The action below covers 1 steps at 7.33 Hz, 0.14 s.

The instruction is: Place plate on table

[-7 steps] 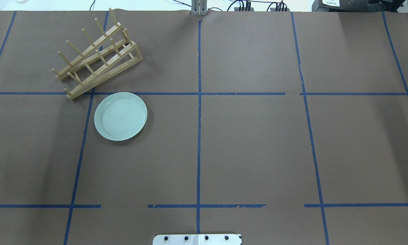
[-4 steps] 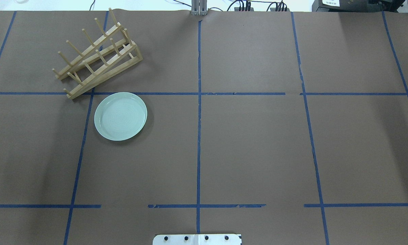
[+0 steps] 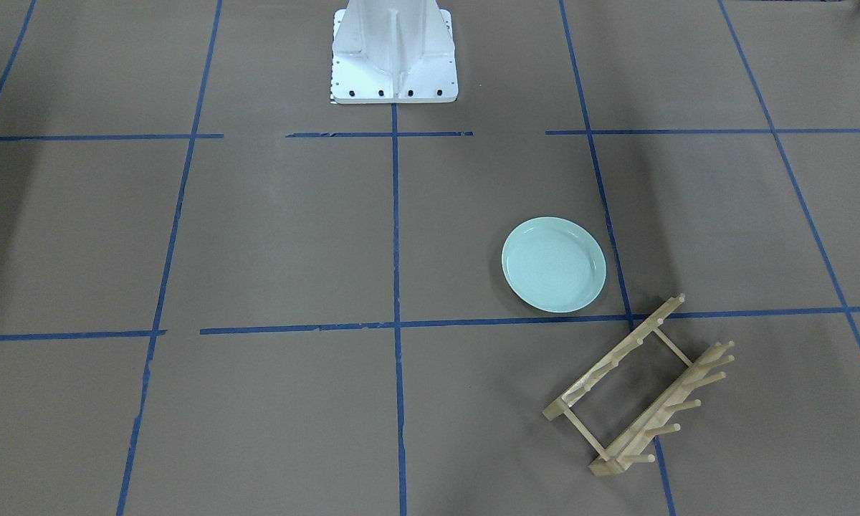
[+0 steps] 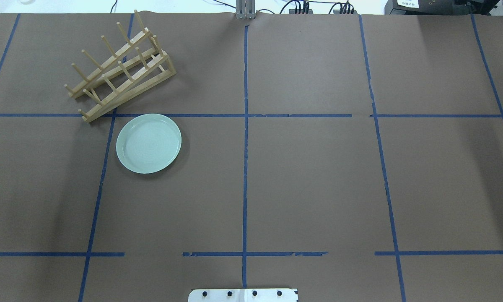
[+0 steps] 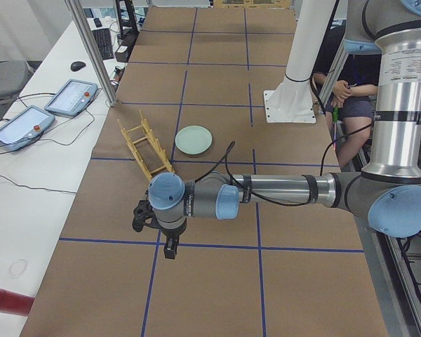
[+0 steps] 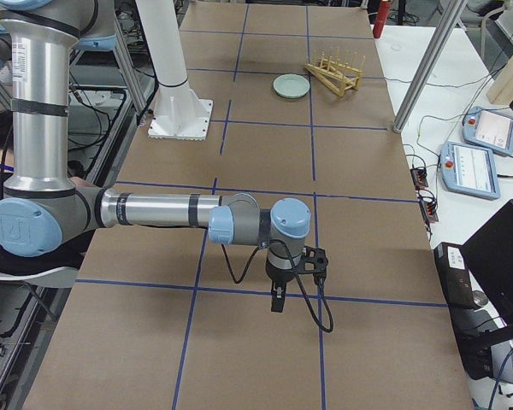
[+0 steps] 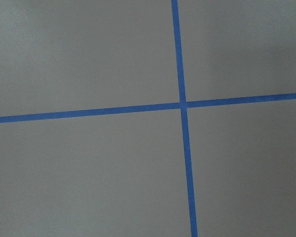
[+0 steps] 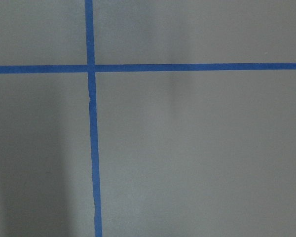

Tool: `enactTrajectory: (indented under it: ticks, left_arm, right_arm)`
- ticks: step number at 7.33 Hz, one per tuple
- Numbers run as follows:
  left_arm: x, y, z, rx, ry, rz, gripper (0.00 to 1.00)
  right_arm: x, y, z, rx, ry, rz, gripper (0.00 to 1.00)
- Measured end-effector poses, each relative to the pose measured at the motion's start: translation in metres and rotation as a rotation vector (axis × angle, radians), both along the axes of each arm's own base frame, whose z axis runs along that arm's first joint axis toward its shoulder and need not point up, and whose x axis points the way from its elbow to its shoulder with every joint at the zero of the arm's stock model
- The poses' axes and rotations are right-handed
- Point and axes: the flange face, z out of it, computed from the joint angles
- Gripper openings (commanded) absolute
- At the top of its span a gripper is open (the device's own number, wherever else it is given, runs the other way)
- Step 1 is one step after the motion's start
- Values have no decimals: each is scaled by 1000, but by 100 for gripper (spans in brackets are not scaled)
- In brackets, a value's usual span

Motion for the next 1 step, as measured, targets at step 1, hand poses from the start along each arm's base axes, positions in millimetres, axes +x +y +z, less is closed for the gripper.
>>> enactTrajectory:
  ticks: [1]
  left_arm:
    - [0,0,-1,2,0,0,100]
  right_arm:
    - [0,0,0,0,0,0,100]
